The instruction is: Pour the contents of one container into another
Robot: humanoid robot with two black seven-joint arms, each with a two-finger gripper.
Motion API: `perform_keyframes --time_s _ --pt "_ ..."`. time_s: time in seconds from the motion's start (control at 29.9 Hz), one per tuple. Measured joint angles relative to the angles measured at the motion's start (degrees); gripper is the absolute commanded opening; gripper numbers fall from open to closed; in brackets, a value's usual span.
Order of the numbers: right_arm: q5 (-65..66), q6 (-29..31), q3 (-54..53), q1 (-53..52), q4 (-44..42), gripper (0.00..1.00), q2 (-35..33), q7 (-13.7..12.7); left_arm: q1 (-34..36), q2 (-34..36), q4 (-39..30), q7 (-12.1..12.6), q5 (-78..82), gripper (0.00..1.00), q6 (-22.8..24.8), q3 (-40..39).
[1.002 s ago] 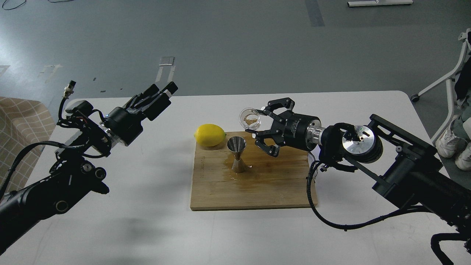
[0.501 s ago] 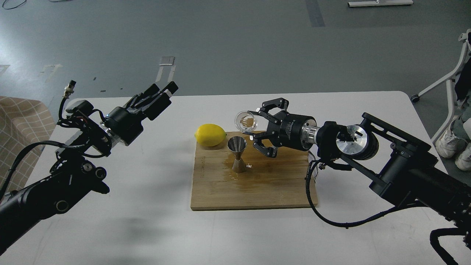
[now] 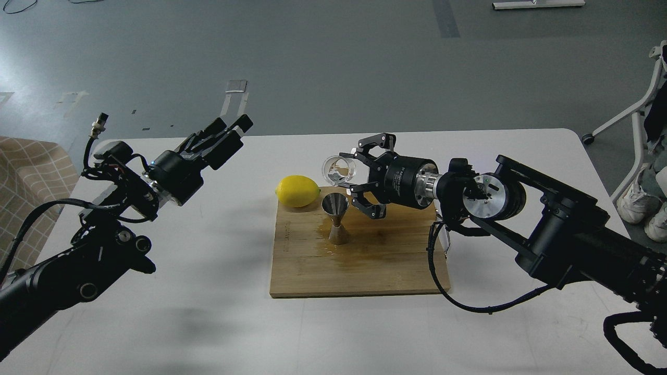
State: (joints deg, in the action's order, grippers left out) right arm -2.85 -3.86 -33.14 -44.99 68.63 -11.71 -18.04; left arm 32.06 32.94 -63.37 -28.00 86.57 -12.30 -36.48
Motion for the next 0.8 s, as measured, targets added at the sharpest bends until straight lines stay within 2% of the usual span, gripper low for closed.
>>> perform_keyframes --time_s 0.8 --pt "6.2 0.3 3.7 -3.5 0.3 0.24 1.4 1.2 0.0 0.1 0.0 0.0 0.0 0.98 0.0 0.0"
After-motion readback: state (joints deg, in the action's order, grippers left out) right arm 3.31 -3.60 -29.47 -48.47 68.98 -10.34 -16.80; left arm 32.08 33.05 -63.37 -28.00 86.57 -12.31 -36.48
